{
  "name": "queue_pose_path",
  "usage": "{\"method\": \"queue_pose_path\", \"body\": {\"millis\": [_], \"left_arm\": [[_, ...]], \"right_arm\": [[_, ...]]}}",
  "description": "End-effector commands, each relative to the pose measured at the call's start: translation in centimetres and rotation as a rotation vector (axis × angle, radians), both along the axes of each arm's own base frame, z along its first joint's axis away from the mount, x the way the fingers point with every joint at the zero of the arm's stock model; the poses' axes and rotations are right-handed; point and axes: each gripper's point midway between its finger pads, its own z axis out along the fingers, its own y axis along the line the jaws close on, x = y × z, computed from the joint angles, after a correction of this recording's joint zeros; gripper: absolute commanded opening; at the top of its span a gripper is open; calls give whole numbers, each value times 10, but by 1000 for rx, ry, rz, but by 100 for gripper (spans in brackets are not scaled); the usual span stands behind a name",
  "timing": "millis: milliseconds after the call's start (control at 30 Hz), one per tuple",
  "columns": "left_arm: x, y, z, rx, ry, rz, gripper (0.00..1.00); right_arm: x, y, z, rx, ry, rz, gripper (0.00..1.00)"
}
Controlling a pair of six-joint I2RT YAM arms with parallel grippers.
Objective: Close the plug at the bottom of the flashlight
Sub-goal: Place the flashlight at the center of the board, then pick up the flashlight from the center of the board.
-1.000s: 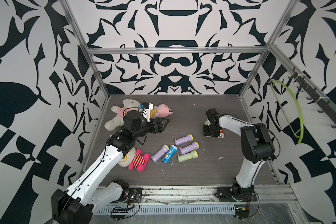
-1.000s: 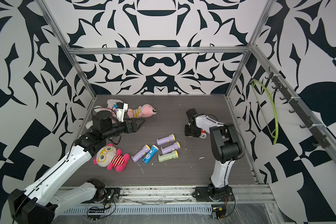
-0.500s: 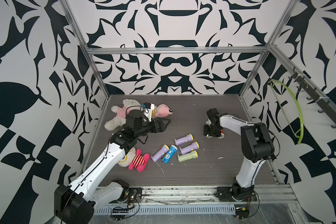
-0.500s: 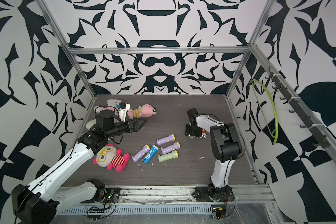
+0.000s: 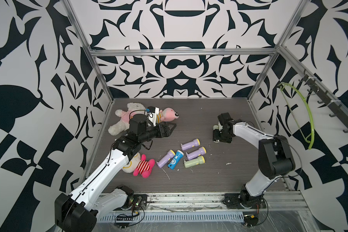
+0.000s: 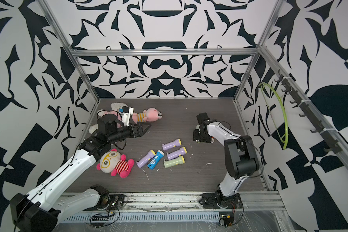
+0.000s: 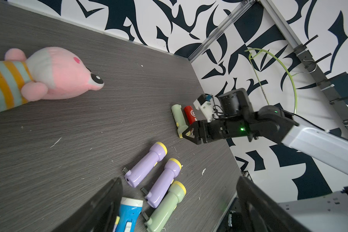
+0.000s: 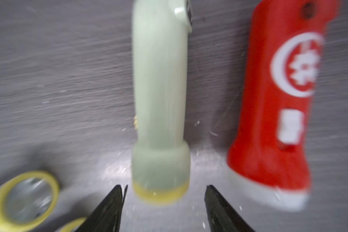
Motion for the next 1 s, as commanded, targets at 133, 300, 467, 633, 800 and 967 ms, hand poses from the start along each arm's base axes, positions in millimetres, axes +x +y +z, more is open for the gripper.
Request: {"method": "queue_pose_path", "body": {"millis": [133,300,467,633,800,967], "left_arm": [[-8,13,-11,40,37,41,95],[-16,19,-18,23,55,58,95],[-26,32,-11,3,13,99,95],[-40,44,-16,-24,7,138,96],[-51,51,-23,-27,28,146,97],[-60,56,-22,-34,27,149,97]], "right_arm": [[-20,61,67,-54,-246,282,65],[-36,119,68,-247,-341,590,60],[-46,143,50,-267,-329,715,60],[-50,160,39,-262,-341,844,60],[-41,170,32,-313,-375,904,61],[-26,174,22,-382,-362,909,60]]}}
